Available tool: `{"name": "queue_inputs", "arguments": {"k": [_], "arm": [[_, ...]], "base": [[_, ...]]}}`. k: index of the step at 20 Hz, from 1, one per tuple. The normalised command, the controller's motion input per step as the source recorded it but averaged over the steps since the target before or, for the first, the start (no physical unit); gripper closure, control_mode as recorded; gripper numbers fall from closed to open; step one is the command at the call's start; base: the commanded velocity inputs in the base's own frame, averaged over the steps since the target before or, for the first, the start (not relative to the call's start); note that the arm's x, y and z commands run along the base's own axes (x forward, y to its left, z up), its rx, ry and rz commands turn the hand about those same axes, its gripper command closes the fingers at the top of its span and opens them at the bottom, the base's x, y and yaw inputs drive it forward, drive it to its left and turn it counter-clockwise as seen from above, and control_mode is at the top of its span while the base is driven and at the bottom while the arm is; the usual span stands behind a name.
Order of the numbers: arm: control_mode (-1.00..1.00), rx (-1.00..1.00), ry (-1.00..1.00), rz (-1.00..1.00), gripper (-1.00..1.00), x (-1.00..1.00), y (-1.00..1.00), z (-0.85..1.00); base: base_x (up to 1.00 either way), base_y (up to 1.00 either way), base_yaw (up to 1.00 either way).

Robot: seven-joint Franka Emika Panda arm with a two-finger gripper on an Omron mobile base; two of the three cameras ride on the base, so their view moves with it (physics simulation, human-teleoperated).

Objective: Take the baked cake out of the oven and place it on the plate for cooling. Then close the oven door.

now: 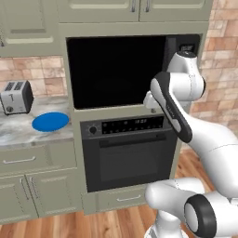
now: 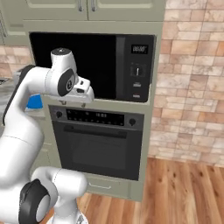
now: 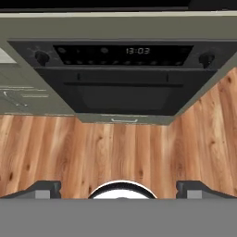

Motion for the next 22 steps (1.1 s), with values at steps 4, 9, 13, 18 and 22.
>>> {"name": "queue_inputs", "arguments": {"k": [4,9,13,18,22], "arm": [[1.00,0.00,0.00,0.00,-1.00,0.00,0.00,0.00],[-1.00,0.03,0.00,-0.02,-1.00,-0.06,0.02,-0.31],[-1.00,0.23,-0.03,-0.23,-1.00,-0.33,-0.34,-0.80],[-1.00,0.26,-0.05,-0.35,-1.00,-0.06,-0.58,-0.84],[-1.00,0.22,-0.07,-0.43,-1.00,0.01,-0.40,-0.70]], "base": [[-0.08,0.07,0.00],[0.00,0.00,0.00],[0.00,0.00,0.00],[0.00,0.00,0.00],[0.00,0.00,0.00]]}}
